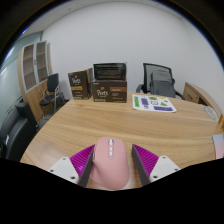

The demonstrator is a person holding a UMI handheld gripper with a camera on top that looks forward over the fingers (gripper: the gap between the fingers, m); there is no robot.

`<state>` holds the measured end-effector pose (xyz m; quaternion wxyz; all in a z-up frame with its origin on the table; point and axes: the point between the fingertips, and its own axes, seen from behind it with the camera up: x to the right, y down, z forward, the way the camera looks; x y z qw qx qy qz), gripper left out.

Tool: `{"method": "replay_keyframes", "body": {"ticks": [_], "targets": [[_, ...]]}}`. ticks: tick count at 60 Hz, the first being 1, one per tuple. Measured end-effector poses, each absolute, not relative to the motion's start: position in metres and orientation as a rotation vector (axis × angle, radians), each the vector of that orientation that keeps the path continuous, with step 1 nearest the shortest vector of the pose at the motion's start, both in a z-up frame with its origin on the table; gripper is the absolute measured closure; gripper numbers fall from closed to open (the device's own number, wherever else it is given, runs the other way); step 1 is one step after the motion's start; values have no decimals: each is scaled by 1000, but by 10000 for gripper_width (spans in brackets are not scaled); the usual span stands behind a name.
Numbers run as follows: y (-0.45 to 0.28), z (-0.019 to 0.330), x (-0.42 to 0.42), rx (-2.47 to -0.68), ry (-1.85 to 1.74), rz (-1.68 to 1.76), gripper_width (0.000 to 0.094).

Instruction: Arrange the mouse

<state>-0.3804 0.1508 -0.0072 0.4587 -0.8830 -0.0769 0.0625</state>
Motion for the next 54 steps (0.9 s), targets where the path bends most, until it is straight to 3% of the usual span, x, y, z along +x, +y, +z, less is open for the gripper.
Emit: {"method": "replay_keyframes", "body": {"ticks": [2, 5, 18, 23, 27, 34, 43, 49, 54], "targets": [[151, -8, -378, -2171, -186, 146, 241], [151, -7, -376, -2163, -183, 128, 389], [146, -11, -370, -2196, -162, 76, 529], [136, -3, -373, -2241, -156, 102, 531], [129, 36, -379, -2168, -214, 85, 530], [104, 136, -380, -2020, -214, 121, 529], [81, 251, -303, -1885, -137, 61, 531], [69, 292, -206, -1852, -76, -35, 531], [66, 295, -104, -1849, -40, -172, 533]]}}
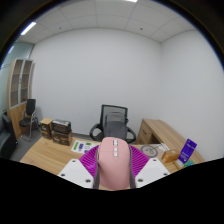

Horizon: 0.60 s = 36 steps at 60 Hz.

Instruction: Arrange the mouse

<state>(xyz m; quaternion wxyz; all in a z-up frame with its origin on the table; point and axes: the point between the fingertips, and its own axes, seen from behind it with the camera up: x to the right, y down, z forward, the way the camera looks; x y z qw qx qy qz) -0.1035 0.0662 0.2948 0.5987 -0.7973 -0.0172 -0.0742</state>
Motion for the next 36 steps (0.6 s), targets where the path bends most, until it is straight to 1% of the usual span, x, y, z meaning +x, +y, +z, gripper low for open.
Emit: {"method": "replay_keyframes", "body": {"ticks": [4, 7, 11, 16, 19, 22, 27, 32, 34, 36], "targets": [[66, 276, -25, -1879, 21, -226, 532], [71, 253, 27, -1915, 67, -243, 533], [81, 210, 86, -1975, 102, -258, 532], [91, 139, 134, -2072, 133, -210, 532], [93, 98, 153, -2151, 145, -172, 531], [93, 65, 163, -2203, 137, -158, 531], [90, 22, 175, -2273, 113, -127, 532], [83, -9, 174, -2330, 104, -83, 527], [88, -6, 175, -2287, 109, -68, 525], [87, -8, 174, -2294, 106, -59, 525]]}}
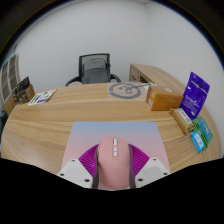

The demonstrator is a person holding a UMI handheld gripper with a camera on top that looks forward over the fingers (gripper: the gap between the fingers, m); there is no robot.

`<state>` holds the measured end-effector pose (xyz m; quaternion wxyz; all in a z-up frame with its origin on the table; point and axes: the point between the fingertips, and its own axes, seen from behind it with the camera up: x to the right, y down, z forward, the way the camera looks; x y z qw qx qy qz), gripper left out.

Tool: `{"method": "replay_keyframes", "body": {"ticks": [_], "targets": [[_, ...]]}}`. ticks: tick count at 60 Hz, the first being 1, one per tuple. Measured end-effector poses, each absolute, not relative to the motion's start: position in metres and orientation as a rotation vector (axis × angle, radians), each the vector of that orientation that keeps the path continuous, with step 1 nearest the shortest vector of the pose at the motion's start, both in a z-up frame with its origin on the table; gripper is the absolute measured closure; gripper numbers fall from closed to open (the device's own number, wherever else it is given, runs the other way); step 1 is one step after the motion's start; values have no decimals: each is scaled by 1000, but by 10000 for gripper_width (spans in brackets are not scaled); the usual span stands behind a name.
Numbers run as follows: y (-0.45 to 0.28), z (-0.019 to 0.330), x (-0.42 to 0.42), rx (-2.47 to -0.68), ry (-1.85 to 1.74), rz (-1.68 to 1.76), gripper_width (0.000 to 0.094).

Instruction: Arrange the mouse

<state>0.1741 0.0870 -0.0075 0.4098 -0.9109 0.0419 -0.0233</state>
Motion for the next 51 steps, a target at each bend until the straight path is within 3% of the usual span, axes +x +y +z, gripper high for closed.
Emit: {"method": "replay_keyframes", "body": {"ticks": [5, 15, 19, 20, 33, 51], "targets": [[87, -8, 175, -2291, 95, -41, 513], [88, -10, 175, -2308, 92, -59, 361], [84, -3, 172, -2305, 112, -48, 106], [83, 0, 172, -2300, 118, -44, 78], [20, 50, 146, -2253, 117, -85, 101], [-165, 116, 60, -2186, 242, -68, 89]]}}
